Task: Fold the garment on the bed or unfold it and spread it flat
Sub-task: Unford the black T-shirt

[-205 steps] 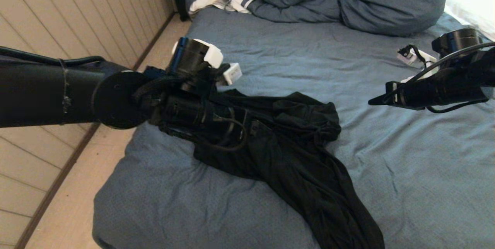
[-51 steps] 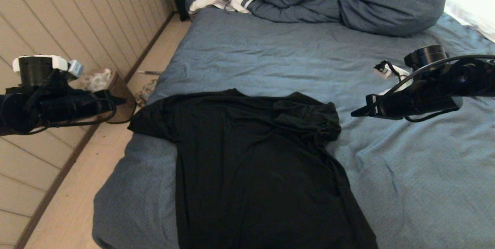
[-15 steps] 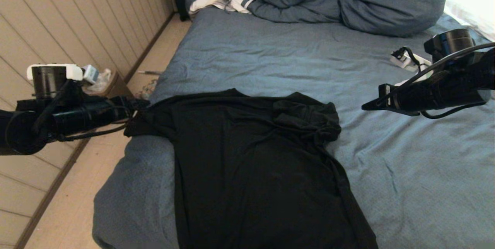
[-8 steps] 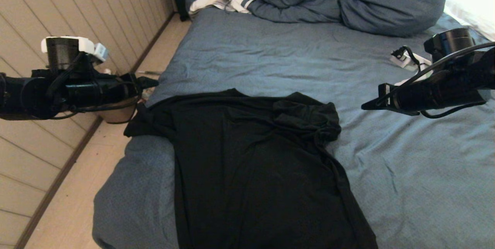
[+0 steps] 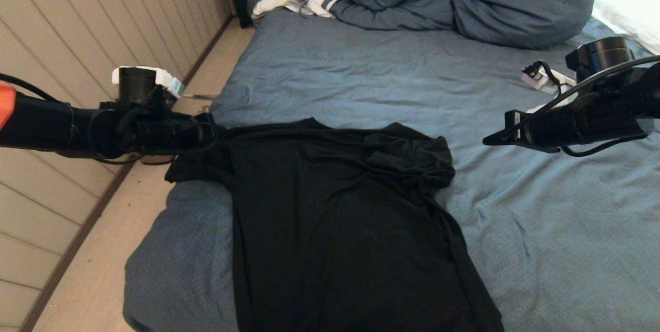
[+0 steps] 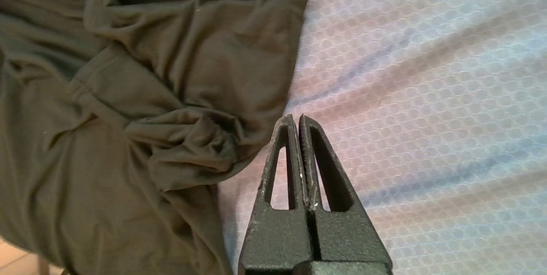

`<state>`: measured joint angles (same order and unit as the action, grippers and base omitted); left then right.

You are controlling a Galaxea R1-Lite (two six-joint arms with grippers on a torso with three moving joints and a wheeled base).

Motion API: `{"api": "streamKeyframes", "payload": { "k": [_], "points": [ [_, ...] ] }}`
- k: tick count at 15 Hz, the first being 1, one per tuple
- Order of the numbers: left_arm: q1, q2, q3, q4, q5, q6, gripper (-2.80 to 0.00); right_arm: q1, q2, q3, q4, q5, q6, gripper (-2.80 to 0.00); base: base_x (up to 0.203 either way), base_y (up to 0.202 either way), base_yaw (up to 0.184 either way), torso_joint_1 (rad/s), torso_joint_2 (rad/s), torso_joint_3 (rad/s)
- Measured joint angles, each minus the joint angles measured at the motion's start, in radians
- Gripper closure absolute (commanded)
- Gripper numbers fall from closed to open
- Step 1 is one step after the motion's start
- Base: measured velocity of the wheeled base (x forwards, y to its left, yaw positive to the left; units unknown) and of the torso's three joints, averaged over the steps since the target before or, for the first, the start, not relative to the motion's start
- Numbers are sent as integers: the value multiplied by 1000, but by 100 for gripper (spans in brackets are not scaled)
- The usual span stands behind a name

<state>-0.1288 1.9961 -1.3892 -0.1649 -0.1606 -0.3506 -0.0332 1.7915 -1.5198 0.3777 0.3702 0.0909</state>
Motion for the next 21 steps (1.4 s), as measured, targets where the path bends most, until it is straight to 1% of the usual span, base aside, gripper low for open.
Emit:
{"api": "streamKeyframes", "payload": {
  "k": [6,8,10,12,16,19,21],
  "points": [
    [46,33,17,-8,3,19,0,0,0,15,-2,0,-2,0,0,0,0,0,0,0],
    [57,33,47,-10,3,20,0,0,0,17,-2,1,-1,0,0,0,0,0,0,0],
    [78,24,102,-18,1,23,0,0,0,23,-4,1,-2,0,0,0,0,0,0,0],
    [96,-2,182,-50,0,40,0,0,1,29,-4,2,-3,0,0,0,0,0,0,0],
    [133,-102,402,-143,-5,103,0,-3,5,17,-8,4,-5,0,0,0,0,0,0,0],
    [141,-207,583,-170,-19,140,0,-3,15,-2,-9,4,-12,0,0,0,0,0,0,0],
    [142,-277,680,-171,-39,148,0,-3,19,-2,-9,6,-17,0,0,0,0,0,0,0]
  ]
}}
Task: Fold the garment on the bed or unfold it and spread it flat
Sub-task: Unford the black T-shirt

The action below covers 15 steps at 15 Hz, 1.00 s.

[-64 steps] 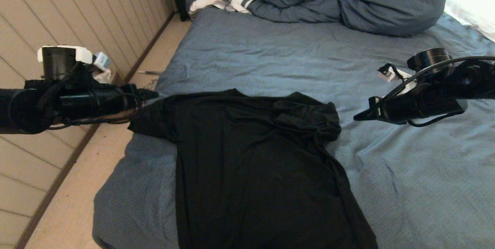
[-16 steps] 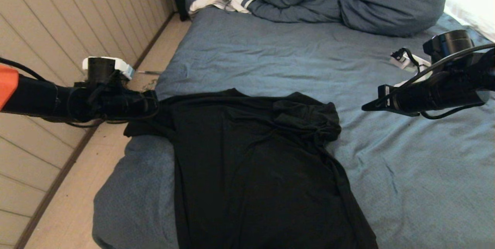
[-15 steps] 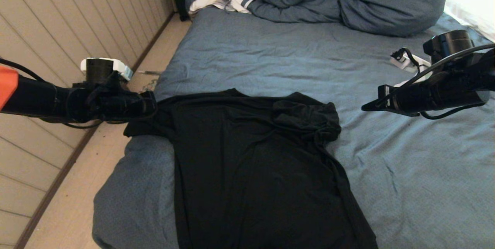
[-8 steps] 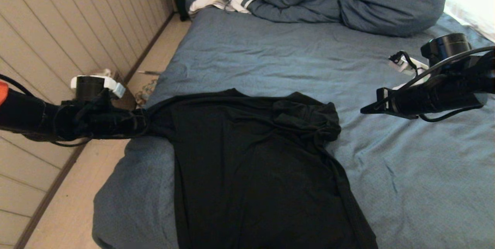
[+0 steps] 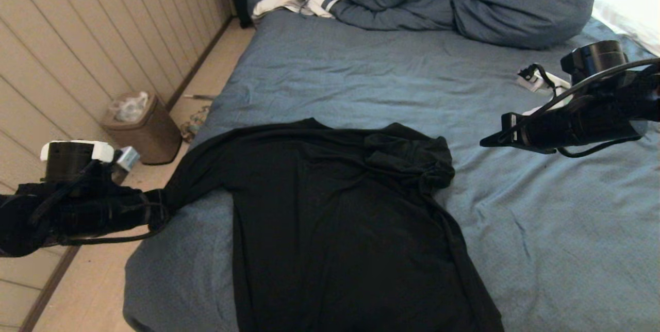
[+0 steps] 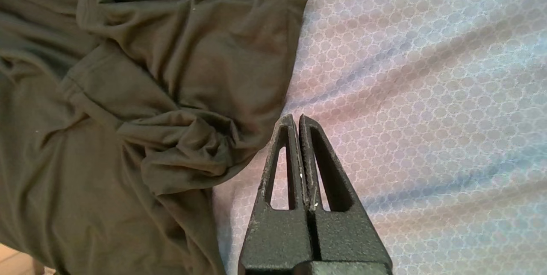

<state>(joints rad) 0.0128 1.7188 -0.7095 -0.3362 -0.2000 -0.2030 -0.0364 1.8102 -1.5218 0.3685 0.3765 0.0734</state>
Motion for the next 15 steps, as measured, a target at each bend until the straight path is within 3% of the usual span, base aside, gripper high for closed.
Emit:
{"api": "streamKeyframes", "payload": {
  "k": [3,5,10,14,15],
  "points": [
    [-6,-96,90,1,-9,16,0,-2,0,11,0,1,0,0,0,0,0,0,0,0],
    [-1,-141,80,2,-9,23,0,-2,-1,9,3,2,7,0,0,0,0,0,0,0],
    [39,-150,-193,135,-29,-40,0,38,14,-118,38,-15,28,0,0,0,0,0,0,0],
    [10,-73,-464,320,-138,-109,0,126,101,-323,118,-23,53,0,0,0,0,0,0,0],
    [-9,-41,-516,342,-143,-114,0,156,135,-372,126,-32,53,-280,0,0,0,0,0,0]
  ]
}}
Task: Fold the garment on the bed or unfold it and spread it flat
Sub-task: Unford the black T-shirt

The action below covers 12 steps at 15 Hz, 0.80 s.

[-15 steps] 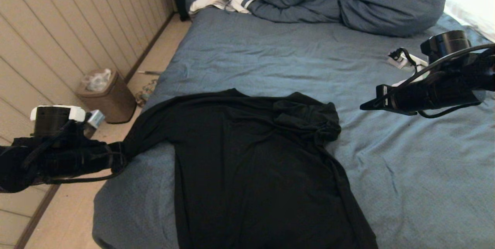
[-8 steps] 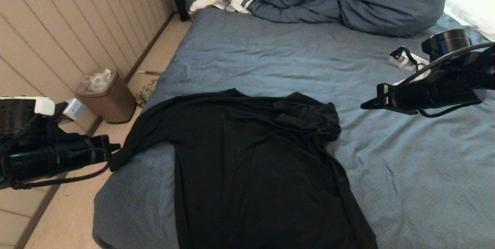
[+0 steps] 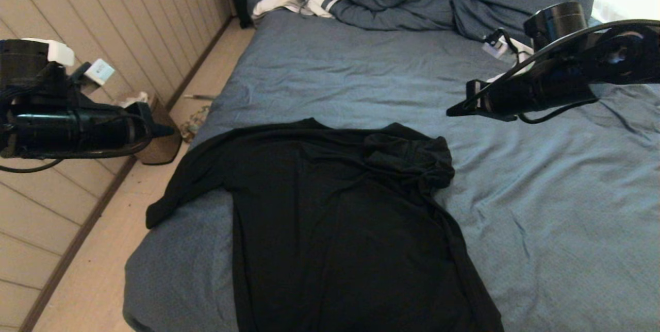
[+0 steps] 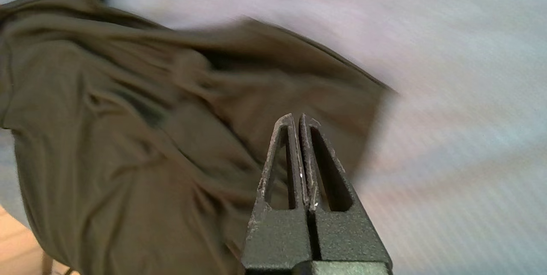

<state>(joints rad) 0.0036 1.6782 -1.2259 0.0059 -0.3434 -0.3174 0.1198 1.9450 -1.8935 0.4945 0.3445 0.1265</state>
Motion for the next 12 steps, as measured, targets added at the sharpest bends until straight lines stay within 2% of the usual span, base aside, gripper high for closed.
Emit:
{"api": "streamKeyframes", "payload": {
  "k": [2,5,8,10,12],
  "points": [
    [-37,69,-92,15,14,-3,0,59,68,-53,-48,-15,-13,-280,0,0,0,0,0,0],
    [-115,171,-182,8,80,1,0,121,148,-71,-147,-20,-57,-280,0,0,0,0,0,0],
    [-159,223,-199,-19,85,-5,0,139,210,-73,-217,-69,-95,-280,0,0,0,0,0,0],
    [-168,237,-190,-22,84,-6,0,142,243,-73,-235,-124,-125,-280,0,0,0,0,0,0],
    [-170,247,-185,-22,84,-9,0,142,263,-73,-255,-144,-132,-280,0,0,0,0,0,0]
  ]
}}
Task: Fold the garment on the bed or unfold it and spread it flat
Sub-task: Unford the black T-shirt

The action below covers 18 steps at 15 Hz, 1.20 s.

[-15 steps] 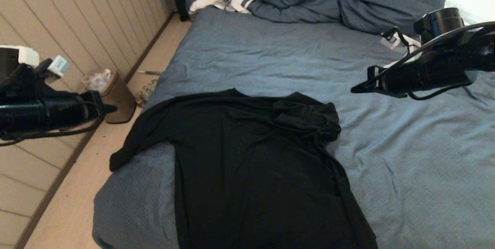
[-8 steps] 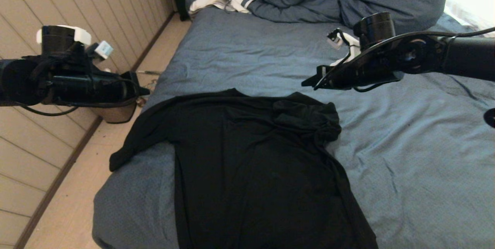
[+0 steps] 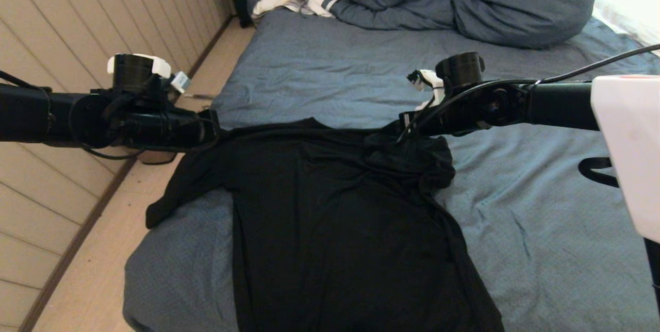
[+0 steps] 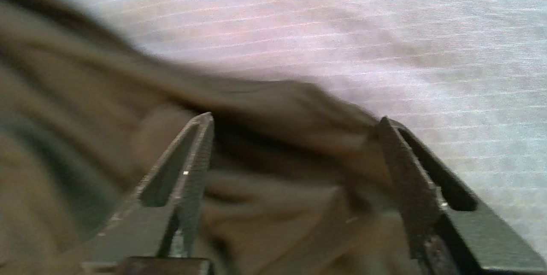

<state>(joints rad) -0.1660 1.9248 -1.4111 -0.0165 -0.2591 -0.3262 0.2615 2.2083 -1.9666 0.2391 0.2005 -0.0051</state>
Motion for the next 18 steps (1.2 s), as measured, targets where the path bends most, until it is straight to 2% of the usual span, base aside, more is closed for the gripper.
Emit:
{"api": "streamKeyframes", "payload": {
  "k": [4,5,6,9,13,15,18],
  "points": [
    [-3,6,15,0,0,0,0,2,26,1,-17,-54,-43,-280,0,0,0,0,0,0],
    [-5,7,16,0,1,0,0,4,32,1,-19,-74,-57,-18,0,0,0,0,0,0],
    [-5,7,17,0,1,0,0,12,39,1,-21,-102,-67,0,0,0,0,0,0,0],
    [-5,7,22,0,1,-2,0,26,54,1,-72,-138,-73,0,0,0,0,0,0,0],
    [-5,-3,23,-1,2,-2,0,39,64,2,-224,-262,-79,0,0,0,0,0,0,0],
    [-7,-13,29,-2,3,-17,0,40,71,1,-288,-294,-79,0,0,0,0,0,0,0],
    [-11,-23,29,-18,50,-52,0,37,83,0,-391,-378,-80,0,0,0,0,0,0,0]
  ]
}}
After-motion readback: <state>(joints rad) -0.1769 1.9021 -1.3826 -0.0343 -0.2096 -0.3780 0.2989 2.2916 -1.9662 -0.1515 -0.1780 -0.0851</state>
